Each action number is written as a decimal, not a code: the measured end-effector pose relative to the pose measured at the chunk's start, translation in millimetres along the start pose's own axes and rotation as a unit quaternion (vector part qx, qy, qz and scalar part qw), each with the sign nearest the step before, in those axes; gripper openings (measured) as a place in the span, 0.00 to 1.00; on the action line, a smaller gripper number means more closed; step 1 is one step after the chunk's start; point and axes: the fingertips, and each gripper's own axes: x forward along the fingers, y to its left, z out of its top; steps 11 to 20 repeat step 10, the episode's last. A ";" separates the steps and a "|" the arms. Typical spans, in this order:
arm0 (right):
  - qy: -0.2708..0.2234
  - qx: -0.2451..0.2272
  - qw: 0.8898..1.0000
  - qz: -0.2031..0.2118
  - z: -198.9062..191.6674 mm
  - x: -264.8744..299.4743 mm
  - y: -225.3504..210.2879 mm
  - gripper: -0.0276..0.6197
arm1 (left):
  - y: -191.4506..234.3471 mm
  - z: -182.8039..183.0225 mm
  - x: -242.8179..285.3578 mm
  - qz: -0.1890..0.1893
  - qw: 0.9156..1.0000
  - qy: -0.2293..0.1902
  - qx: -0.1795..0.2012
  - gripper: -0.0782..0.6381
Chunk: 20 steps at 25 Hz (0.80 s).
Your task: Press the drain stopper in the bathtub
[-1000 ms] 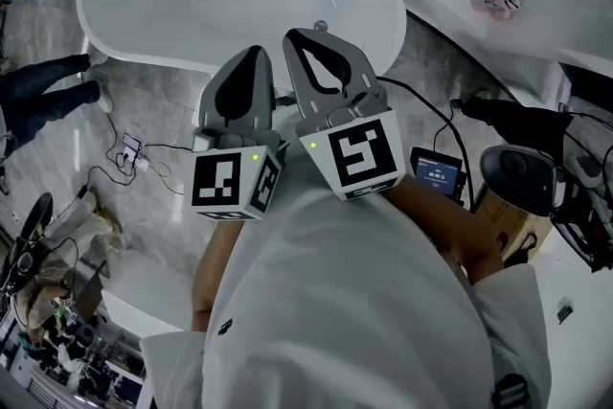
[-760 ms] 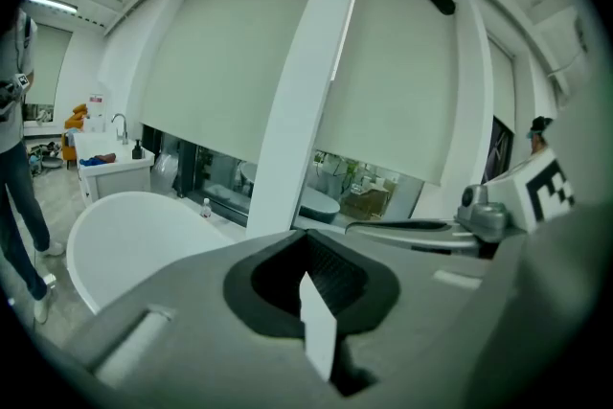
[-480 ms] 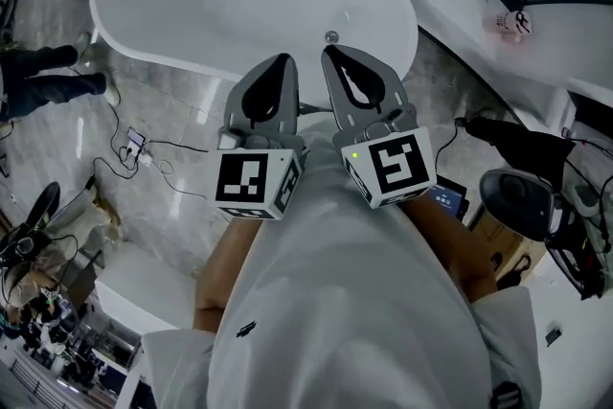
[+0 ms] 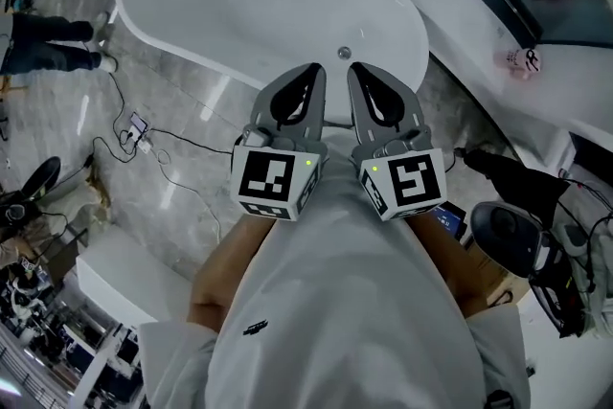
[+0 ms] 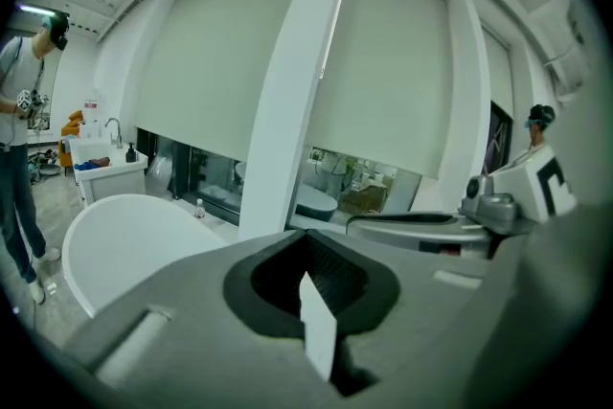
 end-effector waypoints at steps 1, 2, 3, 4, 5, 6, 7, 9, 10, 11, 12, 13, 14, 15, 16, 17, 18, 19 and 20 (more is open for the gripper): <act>0.001 0.001 1.000 0.002 -0.7 -2.0 -1.5 0.03 | -2.4 -0.8 -0.3 0.002 1.000 0.000 0.000 0.12; 0.000 0.002 1.000 0.005 -1.5 -3.9 -2.3 0.03 | -4.6 -1.9 -0.9 0.005 1.000 0.000 0.000 0.12; 0.000 0.003 1.000 0.010 -2.1 -6.0 -2.4 0.03 | -7.0 -3.1 -1.7 0.008 1.000 0.000 0.001 0.12; -0.002 0.003 1.000 0.014 -2.2 -8.6 -2.6 0.03 | -9.7 -4.0 -2.8 0.011 1.000 0.001 0.002 0.12; -0.002 0.003 1.000 0.017 -2.3 -11.6 -3.4 0.03 | -13.1 -5.0 -3.9 0.014 1.000 0.002 0.005 0.12; -0.002 0.004 1.000 0.018 -2.9 -15.3 -5.1 0.03 | -17.2 -5.9 -5.0 0.016 1.000 0.003 0.008 0.12; -0.002 0.006 1.000 0.017 -4.6 -19.6 -7.7 0.03 | -21.9 -7.1 -5.9 0.018 1.000 0.005 0.012 0.12; 0.001 0.011 1.000 0.015 -9.8 -29.4 -14.2 0.03 | -32.5 -10.2 -7.6 0.019 1.000 0.008 0.017 0.12; 0.003 0.013 1.000 0.013 -12.7 -34.6 -17.6 0.03 | -38.0 -11.9 -8.5 0.020 1.000 0.010 0.018 0.12; 0.003 0.013 1.000 0.013 -12.7 -34.6 -17.6 0.03 | -38.0 -11.9 -8.5 0.020 1.000 0.010 0.018 0.12; 0.003 0.013 1.000 0.013 -12.7 -34.6 -17.6 0.03 | -38.0 -11.9 -8.5 0.020 1.000 0.010 0.018 0.12; 0.003 0.013 1.000 0.013 -12.7 -34.6 -17.6 0.03 | -38.0 -11.9 -8.5 0.020 1.000 0.010 0.018 0.12; 0.003 0.013 1.000 0.013 -12.7 -34.6 -17.6 0.03 | -38.0 -11.9 -8.5 0.020 1.000 0.010 0.018 0.12; 0.003 0.013 1.000 0.013 -12.7 -34.6 -17.6 0.03 | -38.0 -11.9 -8.5 0.020 1.000 0.010 0.018 0.12; 0.003 0.013 1.000 0.013 -12.7 -34.6 -17.6 0.03 | -38.0 -11.9 -8.5 0.020 1.000 0.010 0.018 0.12; 0.003 0.013 1.000 0.013 -12.7 -34.6 -17.6 0.03 | -38.0 -11.9 -8.5 0.020 1.000 0.010 0.018 0.12; 0.003 0.013 1.000 0.013 -12.7 -34.6 -17.6 0.03 | -38.0 -11.9 -8.5 0.020 1.000 0.010 0.018 0.12; 0.003 0.013 1.000 0.013 -12.7 -34.6 -17.6 0.03 | -38.0 -11.9 -8.5 0.020 1.000 0.010 0.018 0.12; 0.003 0.013 1.000 0.013 -12.7 -34.6 -17.6 0.03 | -38.0 -11.9 -8.5 0.020 1.000 0.010 0.018 0.12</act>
